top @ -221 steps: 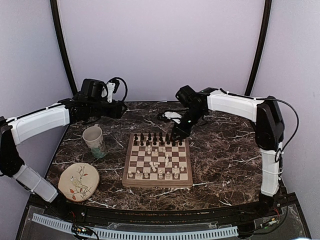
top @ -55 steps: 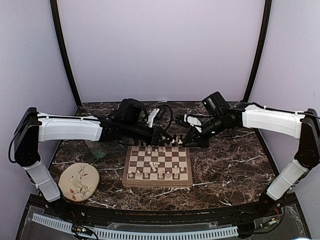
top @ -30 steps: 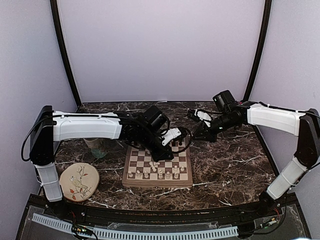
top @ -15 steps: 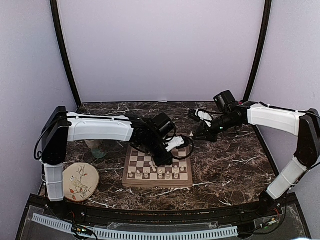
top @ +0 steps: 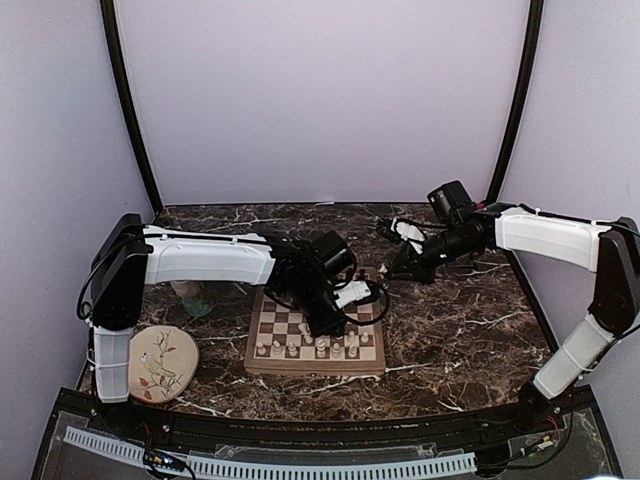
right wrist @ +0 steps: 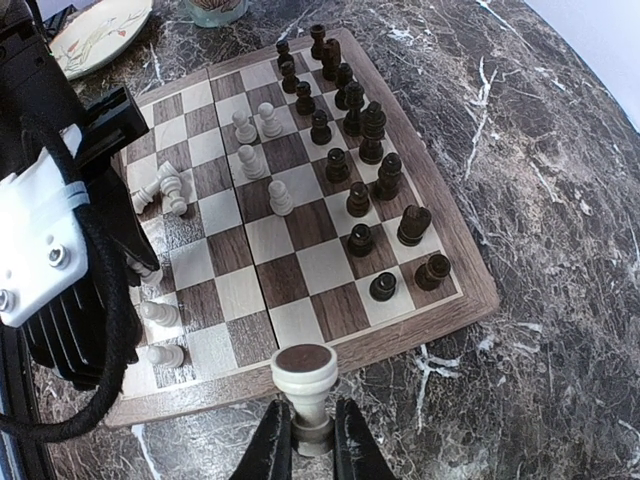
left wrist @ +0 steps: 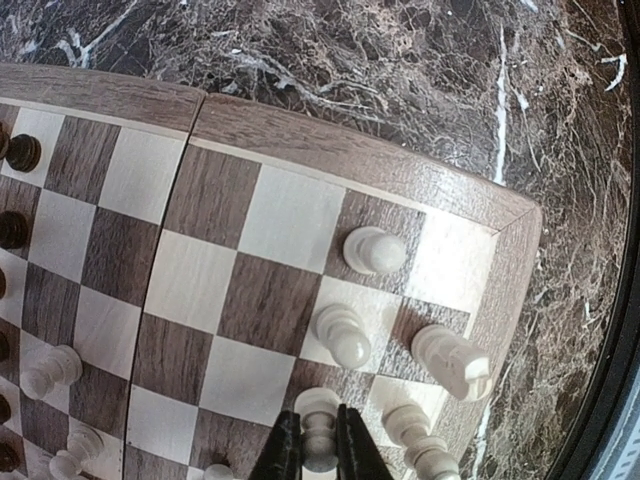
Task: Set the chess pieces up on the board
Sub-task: Place the pawn at f2, then pass from the right arm to the left
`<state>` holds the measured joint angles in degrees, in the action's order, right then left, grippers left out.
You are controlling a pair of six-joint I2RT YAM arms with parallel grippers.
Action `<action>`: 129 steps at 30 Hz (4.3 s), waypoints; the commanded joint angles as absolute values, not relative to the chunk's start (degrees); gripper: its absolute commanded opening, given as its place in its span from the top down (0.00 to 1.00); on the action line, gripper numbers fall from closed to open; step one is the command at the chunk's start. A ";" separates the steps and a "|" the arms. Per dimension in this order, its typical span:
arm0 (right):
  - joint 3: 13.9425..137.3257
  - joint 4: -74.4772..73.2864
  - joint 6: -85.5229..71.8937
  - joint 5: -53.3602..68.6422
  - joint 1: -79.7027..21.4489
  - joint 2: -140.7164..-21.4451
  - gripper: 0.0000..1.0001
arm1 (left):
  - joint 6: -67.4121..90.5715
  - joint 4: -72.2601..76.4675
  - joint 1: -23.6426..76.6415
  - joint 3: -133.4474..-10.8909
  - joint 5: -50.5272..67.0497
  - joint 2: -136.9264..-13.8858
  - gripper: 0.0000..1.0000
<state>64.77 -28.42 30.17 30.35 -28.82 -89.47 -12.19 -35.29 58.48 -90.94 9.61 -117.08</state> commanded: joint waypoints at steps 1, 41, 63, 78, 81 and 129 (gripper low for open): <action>64.19 -27.30 30.85 31.73 -28.53 -89.03 0.88 | -13.53 -37.40 58.97 -93.16 10.72 -117.88 0.98; 64.94 -28.73 31.46 33.12 -28.56 -89.90 0.88 | -12.63 -37.99 59.50 -95.20 8.16 -117.86 0.75; 71.87 -35.40 29.55 40.94 -29.43 -90.31 0.86 | -23.97 -9.23 59.41 -69.76 1.95 -90.67 0.61; 88.32 -56.35 36.50 45.26 -40.71 -104.27 0.86 | -46.34 12.18 59.50 -55.16 8.89 -83.27 0.53; 89.81 -58.12 36.95 45.53 -42.25 -106.08 0.86 | -47.23 12.15 59.57 -55.28 9.57 -83.66 0.53; 92.21 -61.50 38.06 48.78 -44.33 -108.62 0.86 | -46.23 3.63 60.29 -60.80 12.24 -90.04 0.77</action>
<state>90.96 -61.10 37.50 47.20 -43.57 -108.01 -46.89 4.38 59.90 -59.02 11.57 -90.21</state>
